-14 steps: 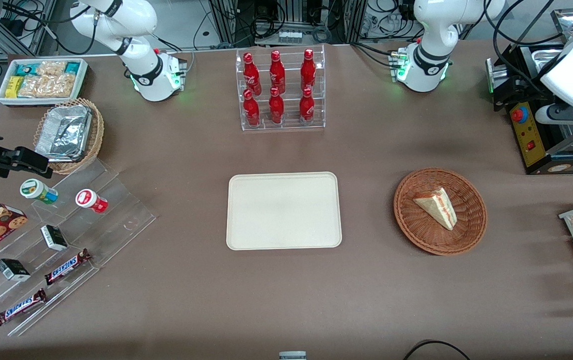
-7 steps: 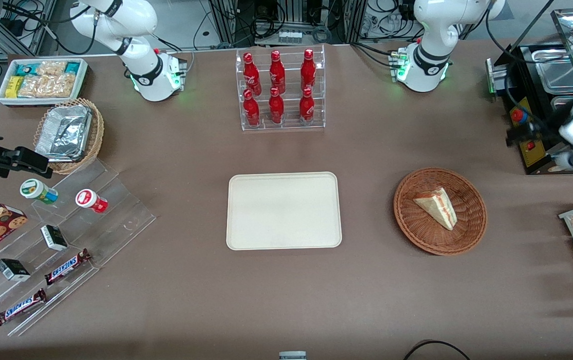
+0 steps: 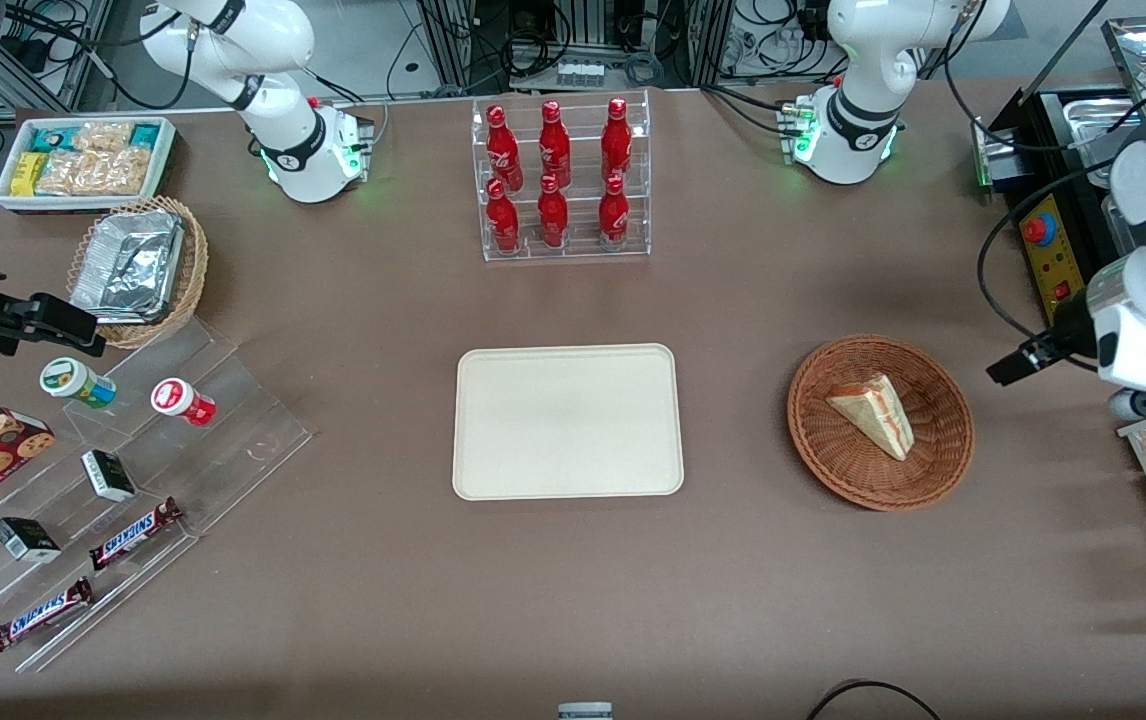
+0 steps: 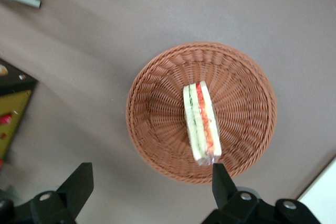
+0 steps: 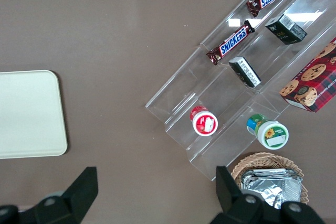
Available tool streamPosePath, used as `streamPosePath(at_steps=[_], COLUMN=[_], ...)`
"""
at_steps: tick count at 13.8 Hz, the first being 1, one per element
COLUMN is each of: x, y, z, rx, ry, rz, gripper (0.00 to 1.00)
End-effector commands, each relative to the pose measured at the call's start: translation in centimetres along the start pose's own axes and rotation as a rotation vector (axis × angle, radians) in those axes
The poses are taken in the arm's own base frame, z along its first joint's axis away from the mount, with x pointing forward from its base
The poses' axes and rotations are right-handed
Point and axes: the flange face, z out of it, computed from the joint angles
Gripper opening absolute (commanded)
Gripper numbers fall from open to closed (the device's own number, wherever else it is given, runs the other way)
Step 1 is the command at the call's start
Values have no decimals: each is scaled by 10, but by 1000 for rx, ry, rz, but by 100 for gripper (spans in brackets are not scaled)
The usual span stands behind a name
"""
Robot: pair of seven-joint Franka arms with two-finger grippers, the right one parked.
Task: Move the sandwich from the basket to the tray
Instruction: 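Move the left gripper over the sandwich in the wicker basket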
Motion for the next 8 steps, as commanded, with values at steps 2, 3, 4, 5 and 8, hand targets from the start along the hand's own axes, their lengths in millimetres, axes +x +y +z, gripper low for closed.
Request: streamPosePath(at_steps=[2, 3, 4, 5, 8], x=[-12, -21, -24, -25, -33], y=[12, 21, 23, 24, 43], z=[30, 40, 47, 54, 81], rx=[-12, -4, -2, 0, 10], ry=[24, 18, 18, 15, 7], rz=[-161, -154, -148, -146, -129], gripper=[100, 100, 100, 100, 100])
